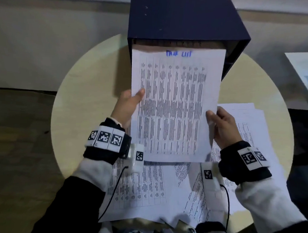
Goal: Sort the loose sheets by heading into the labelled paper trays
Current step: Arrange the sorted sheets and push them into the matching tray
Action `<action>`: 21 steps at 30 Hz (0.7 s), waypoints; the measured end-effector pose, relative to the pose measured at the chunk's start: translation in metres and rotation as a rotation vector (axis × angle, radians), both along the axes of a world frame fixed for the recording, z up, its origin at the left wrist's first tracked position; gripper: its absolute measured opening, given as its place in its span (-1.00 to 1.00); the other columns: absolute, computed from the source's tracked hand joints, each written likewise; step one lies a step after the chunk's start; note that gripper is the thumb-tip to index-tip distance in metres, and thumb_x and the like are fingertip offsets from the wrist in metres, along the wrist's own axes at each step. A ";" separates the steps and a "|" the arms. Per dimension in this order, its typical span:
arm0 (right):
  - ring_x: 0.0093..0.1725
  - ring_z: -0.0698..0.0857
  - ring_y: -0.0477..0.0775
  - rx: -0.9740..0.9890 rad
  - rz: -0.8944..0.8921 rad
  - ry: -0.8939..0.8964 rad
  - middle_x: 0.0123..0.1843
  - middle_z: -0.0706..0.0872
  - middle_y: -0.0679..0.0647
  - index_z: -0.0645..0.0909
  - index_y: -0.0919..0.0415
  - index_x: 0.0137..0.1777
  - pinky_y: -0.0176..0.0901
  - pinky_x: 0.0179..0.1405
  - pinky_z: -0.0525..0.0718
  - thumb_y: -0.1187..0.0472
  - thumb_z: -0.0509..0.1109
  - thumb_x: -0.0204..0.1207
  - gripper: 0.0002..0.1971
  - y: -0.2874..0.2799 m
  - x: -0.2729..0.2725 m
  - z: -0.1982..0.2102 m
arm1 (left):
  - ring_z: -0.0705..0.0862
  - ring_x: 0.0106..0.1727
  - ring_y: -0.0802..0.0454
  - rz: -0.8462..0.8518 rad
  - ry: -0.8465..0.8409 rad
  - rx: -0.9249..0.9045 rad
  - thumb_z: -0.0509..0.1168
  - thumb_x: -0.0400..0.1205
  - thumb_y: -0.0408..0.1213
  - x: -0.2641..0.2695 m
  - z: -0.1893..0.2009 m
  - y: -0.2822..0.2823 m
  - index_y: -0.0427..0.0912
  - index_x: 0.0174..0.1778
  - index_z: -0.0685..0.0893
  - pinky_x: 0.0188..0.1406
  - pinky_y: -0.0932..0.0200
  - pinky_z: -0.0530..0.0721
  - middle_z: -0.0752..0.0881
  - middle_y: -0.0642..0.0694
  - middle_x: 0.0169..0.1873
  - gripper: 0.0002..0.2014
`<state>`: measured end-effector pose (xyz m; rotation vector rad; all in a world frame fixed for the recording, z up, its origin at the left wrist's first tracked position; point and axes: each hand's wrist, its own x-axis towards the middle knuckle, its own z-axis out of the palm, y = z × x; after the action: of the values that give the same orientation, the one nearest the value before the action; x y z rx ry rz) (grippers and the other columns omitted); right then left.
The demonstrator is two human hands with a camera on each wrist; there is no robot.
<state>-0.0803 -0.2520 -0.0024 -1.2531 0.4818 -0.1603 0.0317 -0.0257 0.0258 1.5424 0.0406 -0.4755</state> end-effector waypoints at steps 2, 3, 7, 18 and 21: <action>-0.29 0.78 -0.08 -0.004 0.045 -0.006 -0.24 0.83 -0.04 0.64 0.20 -0.03 -0.25 -0.31 0.73 0.00 0.58 0.12 -0.55 -0.003 -0.002 0.004 | 0.54 0.40 -0.08 0.010 -0.002 0.013 0.42 0.38 0.20 0.014 0.006 -0.001 -0.23 0.40 0.49 0.43 -0.13 0.45 0.60 -0.11 0.35 -0.22; -0.22 0.79 -0.04 -0.005 0.055 0.004 -0.17 0.83 -0.01 0.66 0.18 -0.01 -0.21 -0.27 0.75 -0.08 0.64 0.00 -0.43 -0.006 -0.004 0.001 | 0.54 0.41 -0.11 0.006 0.009 0.018 0.46 0.22 0.30 0.024 0.003 0.000 -0.22 0.44 0.45 0.42 -0.19 0.45 0.58 -0.12 0.37 -0.05; -0.35 0.69 0.07 -0.052 0.112 0.062 -0.30 0.76 0.02 0.68 0.17 -0.11 -0.25 -0.34 0.64 0.02 0.55 0.31 -0.74 -0.004 -0.020 -0.008 | 0.54 0.40 -0.17 0.002 0.036 0.057 0.45 0.14 0.33 0.053 0.004 -0.009 -0.17 0.41 0.47 0.39 -0.26 0.47 0.57 -0.13 0.38 -0.02; -0.65 0.50 -0.18 -0.082 -0.091 -0.007 -0.24 0.72 0.02 0.53 0.23 0.06 -0.42 -0.77 0.39 0.37 0.19 0.63 -0.88 -0.008 0.032 0.054 | 0.69 0.20 -0.08 -0.022 -0.046 0.033 0.22 0.68 -0.30 0.026 0.046 -0.022 -0.24 0.17 0.63 0.31 -0.15 0.59 0.73 -0.12 0.13 -0.80; -0.63 0.50 -0.17 -0.023 -0.091 -0.010 -0.15 0.67 0.11 0.51 0.23 -0.01 -0.43 -0.75 0.35 0.39 0.15 0.64 -0.88 -0.013 0.064 0.075 | 0.75 0.03 0.02 0.002 -0.047 -0.005 0.22 0.67 -0.26 0.024 0.046 -0.018 -0.22 0.18 0.60 0.15 0.01 0.69 0.73 -0.13 0.13 -0.79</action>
<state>-0.0163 -0.2649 0.0731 -1.2526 0.5299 -0.2489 0.0553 -0.0436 0.0722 1.5481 0.0047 -0.4378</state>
